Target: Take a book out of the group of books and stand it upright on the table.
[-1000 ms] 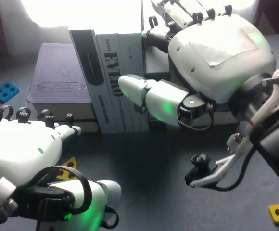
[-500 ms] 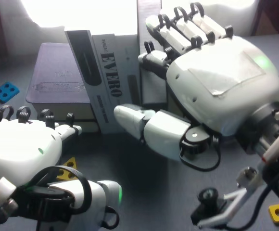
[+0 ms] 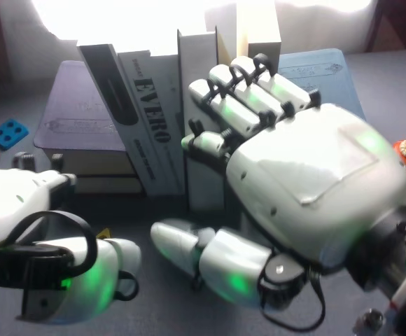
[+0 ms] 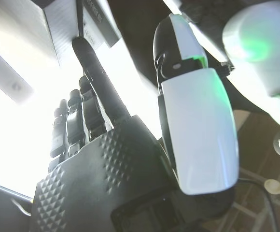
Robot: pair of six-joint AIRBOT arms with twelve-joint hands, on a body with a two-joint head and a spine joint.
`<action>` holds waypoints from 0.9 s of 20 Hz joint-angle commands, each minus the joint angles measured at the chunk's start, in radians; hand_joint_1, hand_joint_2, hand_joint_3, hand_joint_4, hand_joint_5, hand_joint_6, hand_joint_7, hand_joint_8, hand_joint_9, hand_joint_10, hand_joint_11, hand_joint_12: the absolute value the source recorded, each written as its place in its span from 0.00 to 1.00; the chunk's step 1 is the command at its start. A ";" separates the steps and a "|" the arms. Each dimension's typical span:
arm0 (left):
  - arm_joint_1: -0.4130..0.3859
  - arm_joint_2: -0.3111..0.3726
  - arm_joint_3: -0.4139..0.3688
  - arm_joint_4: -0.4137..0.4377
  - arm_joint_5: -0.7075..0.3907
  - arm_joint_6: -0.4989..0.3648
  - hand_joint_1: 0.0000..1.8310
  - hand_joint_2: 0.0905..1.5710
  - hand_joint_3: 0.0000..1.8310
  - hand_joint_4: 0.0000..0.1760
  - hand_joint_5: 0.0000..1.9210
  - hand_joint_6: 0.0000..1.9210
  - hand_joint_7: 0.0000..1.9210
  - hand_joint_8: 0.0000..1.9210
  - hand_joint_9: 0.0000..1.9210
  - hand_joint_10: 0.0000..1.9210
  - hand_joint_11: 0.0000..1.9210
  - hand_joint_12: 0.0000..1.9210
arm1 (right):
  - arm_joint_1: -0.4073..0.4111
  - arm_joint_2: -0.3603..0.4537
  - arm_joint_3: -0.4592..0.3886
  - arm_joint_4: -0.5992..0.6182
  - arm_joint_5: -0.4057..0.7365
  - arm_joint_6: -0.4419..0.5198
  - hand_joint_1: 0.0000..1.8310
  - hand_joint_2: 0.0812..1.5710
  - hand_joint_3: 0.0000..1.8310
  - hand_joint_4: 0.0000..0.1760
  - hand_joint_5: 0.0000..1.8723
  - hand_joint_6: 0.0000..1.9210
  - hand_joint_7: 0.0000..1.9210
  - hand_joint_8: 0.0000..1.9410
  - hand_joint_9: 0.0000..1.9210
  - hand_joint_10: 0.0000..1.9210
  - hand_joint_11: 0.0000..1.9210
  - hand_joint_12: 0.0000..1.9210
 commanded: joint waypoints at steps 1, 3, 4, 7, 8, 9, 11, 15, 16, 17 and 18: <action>-0.002 0.004 0.000 0.081 0.000 -0.002 0.00 0.80 0.00 0.16 0.04 0.00 0.04 0.00 0.02 0.00 0.00 0.12 | -0.004 0.001 -0.007 -0.038 0.020 -0.007 0.00 0.74 0.00 0.00 0.32 0.07 0.03 0.00 0.00 0.00 0.00 0.00; -0.001 0.004 -0.001 0.081 -0.001 -0.003 0.00 0.80 0.00 0.15 0.04 0.00 0.04 0.00 0.02 0.00 0.00 0.12 | -0.012 0.001 -0.016 -0.038 0.019 -0.017 0.00 0.74 0.00 0.00 0.32 0.07 0.03 0.00 0.00 0.00 0.00 0.00; -0.001 0.005 -0.001 0.081 -0.007 -0.004 0.00 0.80 0.00 0.15 0.04 0.00 0.04 0.00 0.01 0.00 0.00 0.11 | -0.014 0.001 -0.017 -0.038 0.019 -0.019 0.00 0.74 0.00 0.00 0.32 0.07 0.03 0.00 0.00 0.00 0.00 0.00; -0.001 0.005 -0.001 0.081 -0.028 -0.014 0.00 0.80 0.00 0.13 0.03 0.00 0.04 0.00 0.01 0.00 0.00 0.11 | -0.016 0.001 -0.017 -0.038 0.021 -0.031 0.00 0.75 0.00 0.00 0.32 0.07 0.04 0.01 0.00 0.00 0.00 0.00; -0.001 0.005 0.000 0.081 -0.029 -0.015 0.00 0.80 0.00 0.13 0.03 0.00 0.04 0.00 0.02 0.00 0.00 0.12 | -0.020 0.002 -0.017 -0.038 0.021 -0.037 0.00 0.75 0.00 0.00 0.33 0.07 0.04 0.01 0.00 0.00 0.00 0.00; -0.001 0.005 0.000 0.081 -0.031 -0.015 0.00 0.80 0.00 0.14 0.02 0.00 0.03 0.00 0.01 0.00 0.00 0.11 | -0.025 0.005 -0.017 -0.038 0.021 -0.047 0.00 0.75 0.00 0.00 0.33 0.07 0.04 0.00 0.00 0.00 0.00 0.00; 0.000 0.005 0.001 0.081 -0.034 -0.016 0.00 0.80 0.00 0.13 0.03 0.00 0.04 0.00 0.01 0.00 0.00 0.12 | -0.036 0.019 -0.017 -0.038 0.019 -0.052 0.00 0.74 0.00 0.00 0.32 0.07 0.04 0.00 0.00 0.00 0.00 0.00; 0.000 0.006 0.001 0.081 -0.034 -0.016 0.00 0.80 0.00 0.14 0.03 0.00 0.04 0.00 0.01 0.00 0.00 0.10 | -0.045 0.051 -0.016 -0.038 -0.007 -0.044 0.00 0.75 0.00 0.00 0.33 0.07 0.03 0.00 0.00 0.00 0.00 0.00; 0.000 0.006 0.000 0.081 -0.034 -0.016 0.00 0.80 0.00 0.15 0.03 0.00 0.04 0.00 0.01 0.00 0.00 0.09 | -0.048 0.057 -0.016 -0.038 -0.013 -0.041 0.00 0.75 0.00 0.00 0.33 0.07 0.04 0.00 0.00 0.00 0.00 0.00; 0.000 0.006 0.000 0.081 -0.034 -0.016 0.00 0.80 0.00 0.15 0.03 0.00 0.04 0.00 0.01 0.00 0.00 0.09 | -0.055 0.064 -0.014 -0.038 -0.021 -0.039 0.00 0.75 0.00 0.00 0.33 0.07 0.04 0.00 0.00 0.00 0.00 0.00; 0.000 0.006 0.000 0.081 -0.034 -0.016 0.00 0.80 0.00 0.14 0.03 0.00 0.04 0.00 0.01 0.00 0.00 0.10 | -0.061 0.068 -0.012 -0.038 -0.026 -0.038 0.00 0.75 0.00 0.00 0.33 0.07 0.04 0.00 0.00 0.00 0.00 0.00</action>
